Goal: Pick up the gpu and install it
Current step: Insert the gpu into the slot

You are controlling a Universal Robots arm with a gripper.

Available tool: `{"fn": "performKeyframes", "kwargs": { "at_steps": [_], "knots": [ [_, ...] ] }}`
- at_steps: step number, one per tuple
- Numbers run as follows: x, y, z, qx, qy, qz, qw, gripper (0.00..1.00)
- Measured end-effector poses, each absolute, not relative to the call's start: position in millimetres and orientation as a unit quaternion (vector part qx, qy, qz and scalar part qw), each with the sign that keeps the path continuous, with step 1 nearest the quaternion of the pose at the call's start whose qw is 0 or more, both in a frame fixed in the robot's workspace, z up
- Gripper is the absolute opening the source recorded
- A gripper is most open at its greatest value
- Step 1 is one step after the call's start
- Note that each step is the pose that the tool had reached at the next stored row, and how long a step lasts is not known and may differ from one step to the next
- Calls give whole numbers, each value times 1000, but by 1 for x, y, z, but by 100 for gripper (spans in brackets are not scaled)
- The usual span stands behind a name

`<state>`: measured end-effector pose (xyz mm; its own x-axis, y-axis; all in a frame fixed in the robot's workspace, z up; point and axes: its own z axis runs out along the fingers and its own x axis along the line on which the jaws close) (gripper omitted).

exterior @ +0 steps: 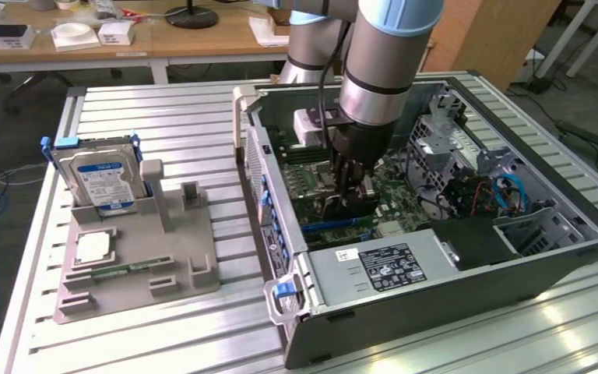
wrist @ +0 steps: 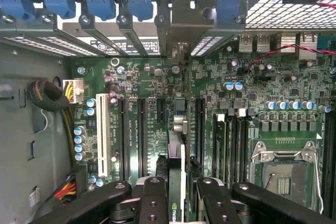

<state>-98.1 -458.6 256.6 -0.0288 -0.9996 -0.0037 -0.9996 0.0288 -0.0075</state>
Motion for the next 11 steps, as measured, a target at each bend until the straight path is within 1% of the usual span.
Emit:
{"fn": "performKeyframes", "kwargs": {
  "at_steps": [8,11],
  "knots": [
    [-99,-458,252,-697,717,-1,4,26],
    [-99,-458,252,-697,717,-4,7,26]
  ]
}}
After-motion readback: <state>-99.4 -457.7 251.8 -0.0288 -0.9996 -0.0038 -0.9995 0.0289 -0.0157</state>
